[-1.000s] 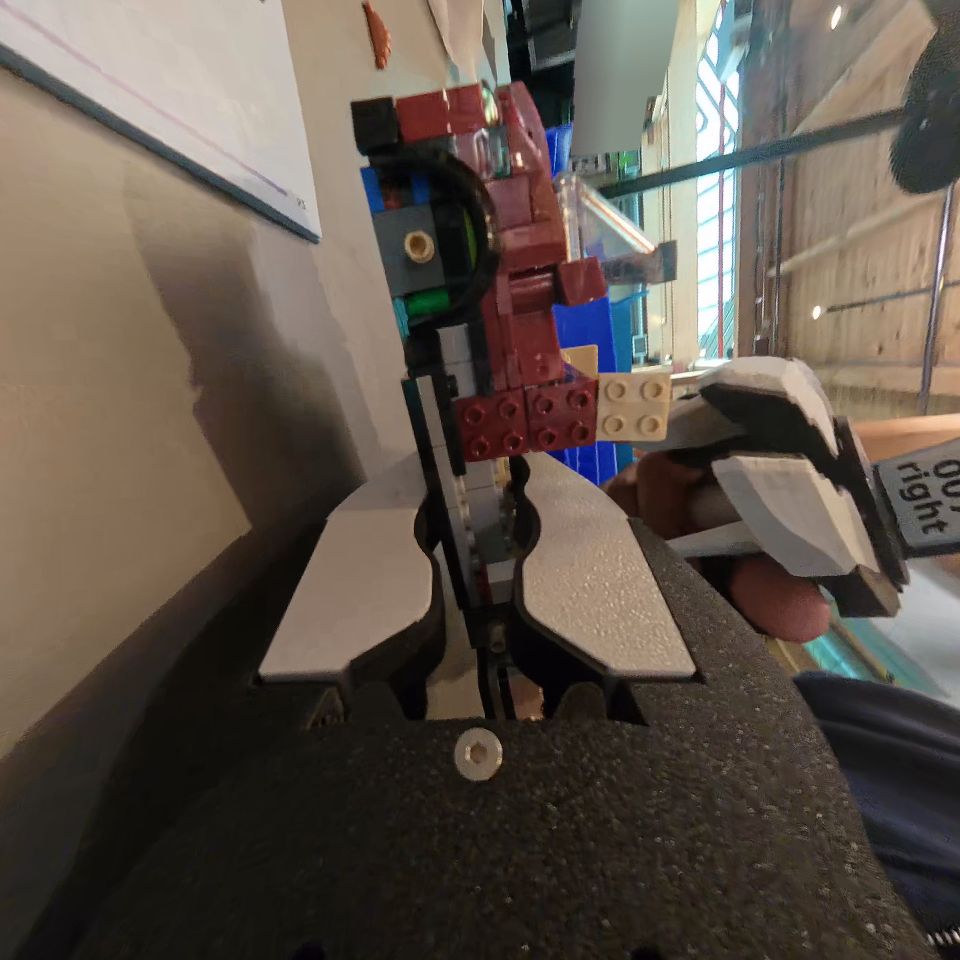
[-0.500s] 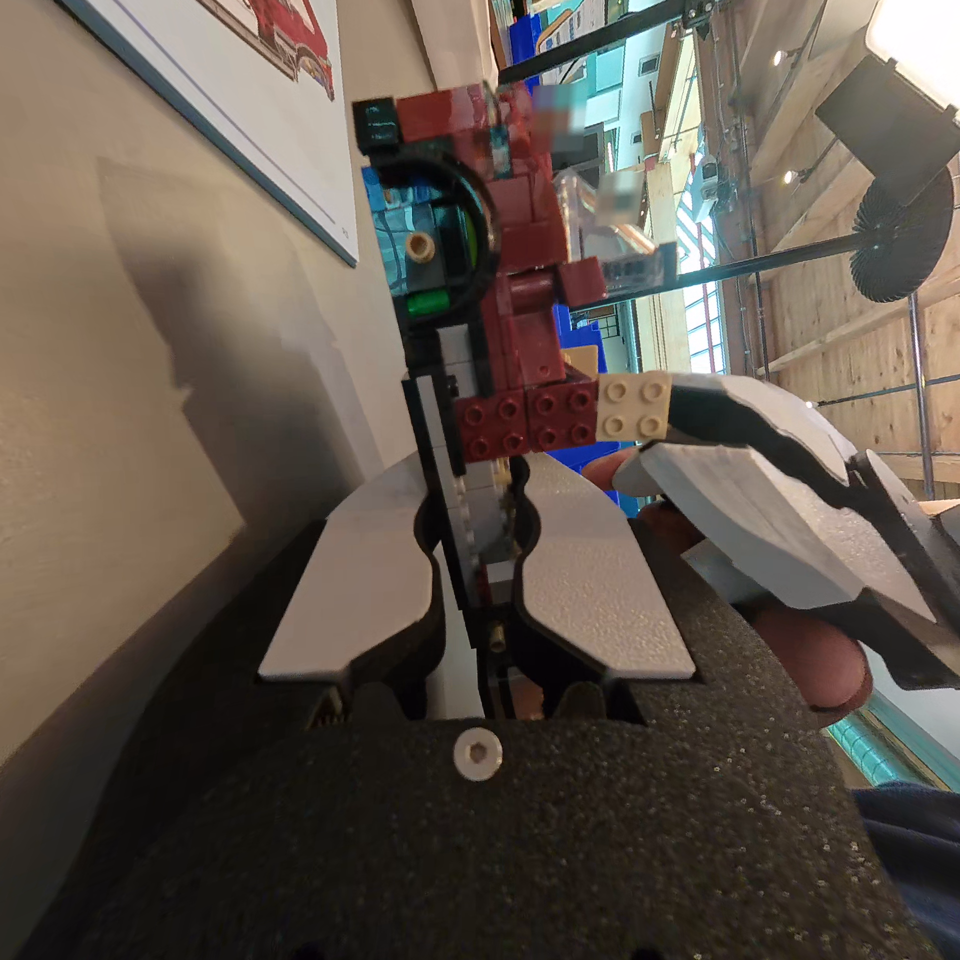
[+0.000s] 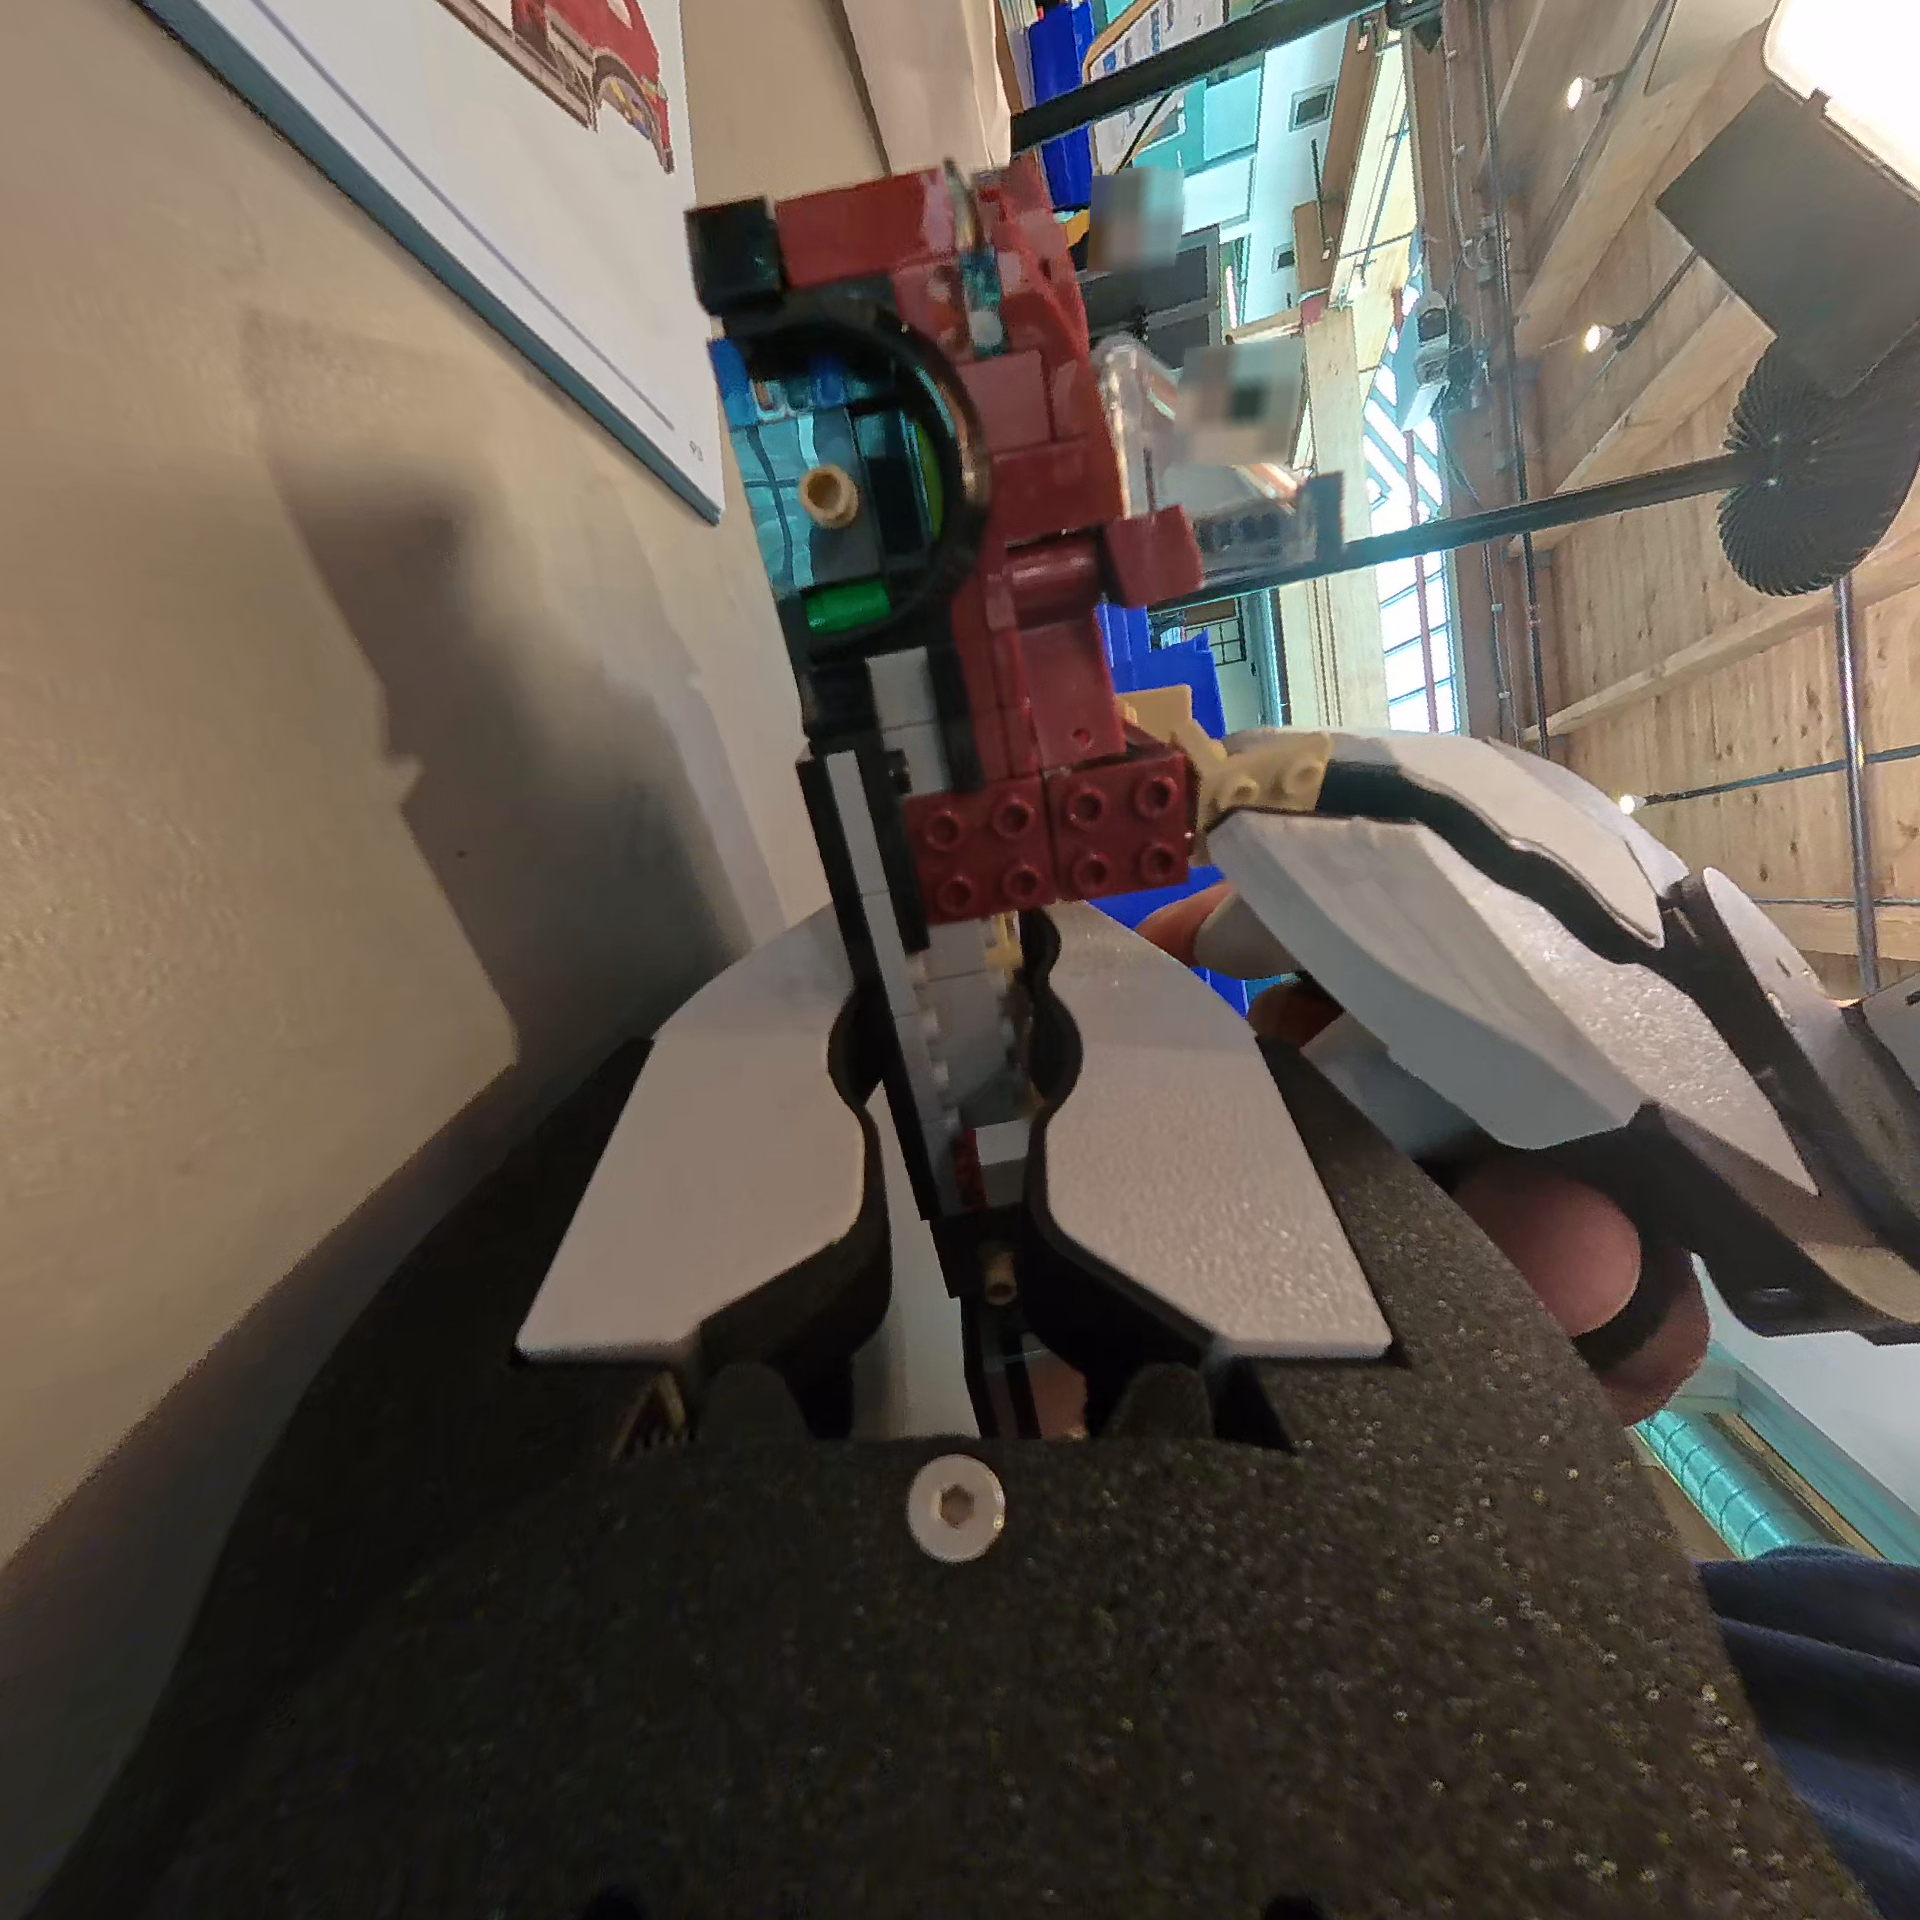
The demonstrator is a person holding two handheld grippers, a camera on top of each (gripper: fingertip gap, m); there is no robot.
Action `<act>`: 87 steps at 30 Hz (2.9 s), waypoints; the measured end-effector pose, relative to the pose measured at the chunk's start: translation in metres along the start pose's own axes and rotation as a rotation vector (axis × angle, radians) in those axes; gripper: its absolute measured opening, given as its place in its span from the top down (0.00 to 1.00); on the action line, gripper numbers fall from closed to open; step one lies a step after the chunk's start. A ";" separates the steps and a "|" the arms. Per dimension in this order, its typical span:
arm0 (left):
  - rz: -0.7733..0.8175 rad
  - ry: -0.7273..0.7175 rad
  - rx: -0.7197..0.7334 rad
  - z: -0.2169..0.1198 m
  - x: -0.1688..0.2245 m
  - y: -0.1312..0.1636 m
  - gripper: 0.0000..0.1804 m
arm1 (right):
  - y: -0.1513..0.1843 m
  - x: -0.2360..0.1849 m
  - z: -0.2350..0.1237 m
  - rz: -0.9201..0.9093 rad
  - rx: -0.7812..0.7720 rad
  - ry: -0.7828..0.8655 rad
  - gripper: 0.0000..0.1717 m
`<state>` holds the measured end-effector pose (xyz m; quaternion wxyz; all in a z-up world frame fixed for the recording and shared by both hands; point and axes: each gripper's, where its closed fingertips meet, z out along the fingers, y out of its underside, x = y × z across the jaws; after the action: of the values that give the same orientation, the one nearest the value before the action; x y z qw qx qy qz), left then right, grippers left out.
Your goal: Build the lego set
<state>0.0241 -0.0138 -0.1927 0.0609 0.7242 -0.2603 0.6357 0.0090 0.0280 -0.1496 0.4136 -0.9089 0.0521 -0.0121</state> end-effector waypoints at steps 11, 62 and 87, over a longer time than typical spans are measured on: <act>0.004 0.008 0.025 0.001 0.003 -0.002 0.87 | -0.004 -0.003 -0.003 0.039 0.021 0.009 0.86; 0.812 -0.400 0.404 -0.036 0.024 -0.058 0.87 | -0.035 -0.017 -0.032 0.150 0.301 -0.083 0.95; 1.107 -0.533 0.473 -0.044 0.041 -0.062 0.86 | -0.036 -0.019 -0.047 0.147 0.322 -0.166 0.96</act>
<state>0.0152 0.0456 -0.1308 -0.5027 0.6098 -0.4538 0.4118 -0.0101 0.0182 -0.0908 0.5564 -0.8225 0.0816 0.0848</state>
